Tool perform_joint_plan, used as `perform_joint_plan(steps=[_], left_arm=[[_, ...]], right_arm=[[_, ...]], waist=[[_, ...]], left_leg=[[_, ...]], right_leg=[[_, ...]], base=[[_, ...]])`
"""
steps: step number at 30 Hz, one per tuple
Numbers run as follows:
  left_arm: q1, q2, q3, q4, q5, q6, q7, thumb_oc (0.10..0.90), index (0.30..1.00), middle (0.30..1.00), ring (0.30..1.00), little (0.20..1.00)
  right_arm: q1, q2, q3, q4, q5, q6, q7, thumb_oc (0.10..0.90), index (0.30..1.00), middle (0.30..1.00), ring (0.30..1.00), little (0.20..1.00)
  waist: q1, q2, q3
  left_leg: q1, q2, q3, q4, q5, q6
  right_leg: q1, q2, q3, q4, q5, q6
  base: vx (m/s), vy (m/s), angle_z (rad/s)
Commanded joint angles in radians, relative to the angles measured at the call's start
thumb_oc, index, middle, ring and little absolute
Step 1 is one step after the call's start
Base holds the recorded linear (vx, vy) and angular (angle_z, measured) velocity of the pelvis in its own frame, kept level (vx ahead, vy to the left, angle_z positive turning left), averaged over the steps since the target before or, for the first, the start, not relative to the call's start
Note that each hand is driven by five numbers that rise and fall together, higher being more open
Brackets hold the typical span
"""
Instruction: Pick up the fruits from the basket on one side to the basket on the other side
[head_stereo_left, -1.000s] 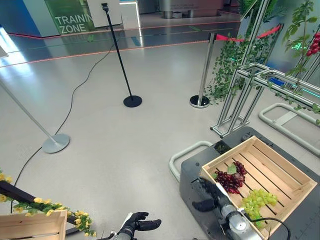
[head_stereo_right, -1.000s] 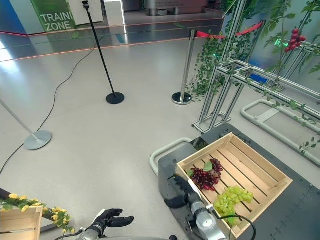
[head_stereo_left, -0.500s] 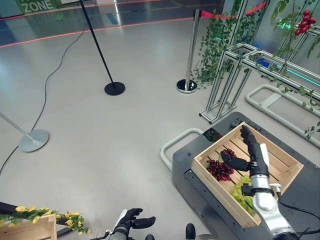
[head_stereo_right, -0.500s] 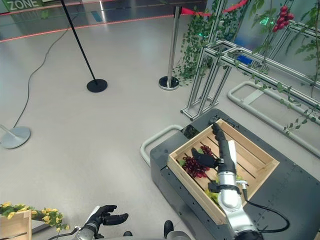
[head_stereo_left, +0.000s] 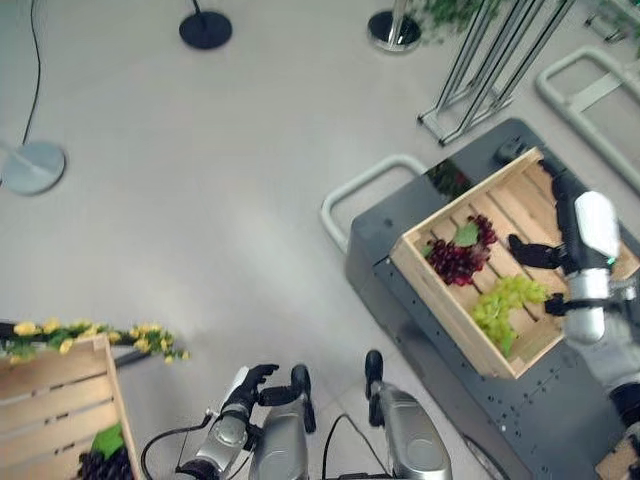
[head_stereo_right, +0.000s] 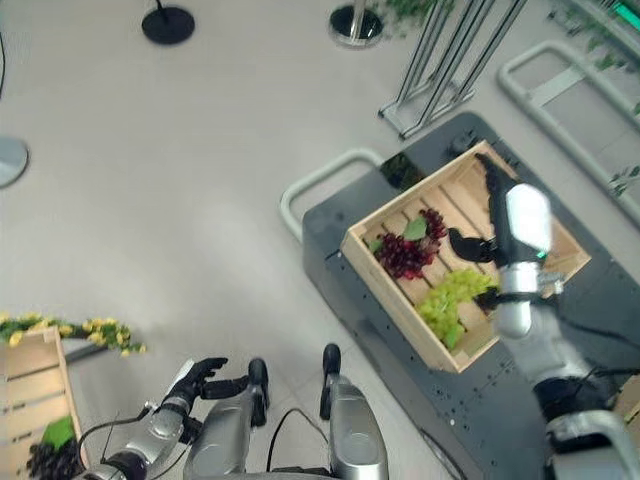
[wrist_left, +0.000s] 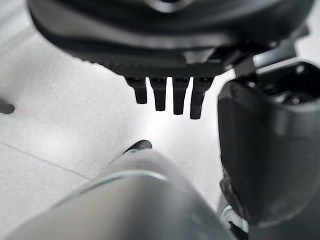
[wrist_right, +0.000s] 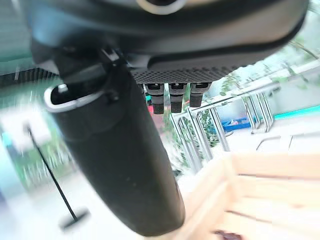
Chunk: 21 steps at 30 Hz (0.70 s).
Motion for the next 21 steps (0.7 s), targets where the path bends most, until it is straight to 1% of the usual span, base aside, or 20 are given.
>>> perform_joint_plan(steps=[1, 2, 4, 5, 7, 9, 15, 17, 18, 21], left_arm=[[0.036, 0.038, 0.011, -0.054, -0.086, -0.05, 0.034, 0.8, 0.9, 0.9, 0.9, 0.9], [0.033, 0.041, 0.014, -0.057, -0.092, -0.049, 0.032, 0.8, 0.9, 0.9, 0.9, 0.9], [0.024, 0.051, 0.027, -0.071, -0.108, -0.048, 0.021, 0.8, 0.9, 0.9, 0.9, 0.9], [0.023, 0.052, 0.027, -0.077, -0.107, -0.049, 0.019, 0.8, 0.9, 0.9, 0.9, 0.9], [0.018, 0.057, 0.024, -0.1, -0.11, -0.057, 0.007, 0.8, 0.9, 0.9, 0.9, 0.9], [0.017, 0.063, 0.022, -0.124, -0.116, -0.068, -0.008, 0.8, 0.9, 0.9, 0.9, 0.9], [0.02, 0.072, 0.017, -0.151, -0.139, -0.077, -0.034, 0.8, 0.9, 0.9, 0.9, 0.9], [0.021, 0.074, 0.02, -0.154, -0.142, -0.076, -0.037, 0.8, 0.9, 0.9, 0.9, 0.9], [0.022, 0.075, 0.024, -0.159, -0.141, -0.073, -0.042, 0.8, 0.9, 0.9, 0.9, 0.9], [0.023, 0.079, 0.026, -0.164, -0.143, -0.074, -0.048, 0.8, 0.9, 0.9, 0.9, 0.9]], right_arm=[[-0.106, -0.092, 0.057, 0.001, 0.03, 0.027, -0.014, 0.8, 0.9, 0.9, 0.9, 0.9], [-0.12, -0.098, 0.069, 0.014, 0.032, 0.031, -0.011, 0.8, 0.9, 0.9, 0.9, 0.9], [-0.174, -0.117, 0.111, 0.06, 0.009, 0.063, 0.009, 0.8, 0.9, 0.9, 0.9, 0.9], [-0.19, -0.124, 0.124, 0.076, 0.002, 0.07, 0.018, 0.8, 0.9, 0.9, 0.9, 0.9], [-0.233, -0.139, 0.148, 0.098, 0.013, 0.088, 0.05, 0.8, 0.9, 0.9, 0.9, 0.9], [-0.253, -0.154, 0.16, 0.097, -0.031, 0.104, 0.082, 0.8, 0.9, 0.9, 0.9, 0.9], [-0.281, -0.172, 0.206, 0.115, -0.074, 0.116, 0.124, 0.8, 0.9, 0.9, 0.9, 0.9], [-0.275, -0.17, 0.209, 0.112, -0.073, 0.123, 0.143, 0.8, 0.9, 0.9, 0.9, 0.9], [-0.269, -0.166, 0.212, 0.112, -0.069, 0.135, 0.179, 0.8, 0.9, 0.9, 0.9, 0.9], [-0.256, -0.165, 0.216, 0.117, -0.08, 0.141, 0.205, 0.8, 0.9, 0.9, 0.9, 0.9]], waist=[[0.04, -0.004, -0.052], [0.043, -0.002, -0.048], [0.055, 0.007, -0.04], [0.061, 0.013, -0.035], [0.068, 0.024, -0.023], [0.07, 0.035, -0.016], [0.07, 0.052, 0.003], [0.069, 0.052, 0.006], [0.068, 0.053, 0.01], [0.067, 0.054, 0.015]], left_leg=[[-0.093, -0.039, -0.013, 0.17, -0.072, 0.017], [-0.105, -0.04, -0.015, 0.182, -0.074, 0.018], [-0.156, -0.044, -0.021, 0.224, -0.08, 0.025], [-0.164, -0.046, -0.032, 0.254, -0.111, 0.019], [-0.202, -0.049, -0.035, 0.291, -0.123, 0.024], [-0.228, -0.055, -0.035, 0.316, -0.13, 0.024], [-0.257, -0.063, -0.034, 0.349, -0.143, 0.028], [-0.261, -0.063, -0.032, 0.354, -0.146, 0.03], [-0.263, -0.063, -0.03, 0.36, -0.147, 0.032], [-0.267, -0.06, -0.027, 0.366, -0.148, 0.033]], right_leg=[[-0.038, -0.046, -0.072, 0.211, -0.076, -0.02], [-0.048, -0.048, -0.075, 0.226, -0.08, -0.023], [-0.097, -0.059, -0.083, 0.283, -0.096, -0.032], [-0.105, -0.062, -0.078, 0.315, -0.124, -0.024], [-0.149, -0.074, -0.079, 0.363, -0.135, -0.027], [-0.179, -0.079, -0.08, 0.398, -0.143, -0.028], [-0.218, -0.074, -0.07, 0.442, -0.158, -0.035], [-0.223, -0.074, -0.07, 0.448, -0.159, -0.036], [-0.226, -0.073, -0.069, 0.453, -0.158, -0.035], [-0.229, -0.071, -0.067, 0.452, -0.154, -0.034]], base=[[-0.09, -0.018, 0.08], [-0.09, -0.017, 0.11], [-0.06, -0.01, 0.13], [-0.02, -0.001, 0.17], [-0.04, 0.014, 0.15], [-0.04, 0.024, 0.07], [-0.02, 0.023, 0.09], [-0.01, 0.006, 0.02], [0.0, 0.011, 0.04], [0.0, 0.0, 0.0]])
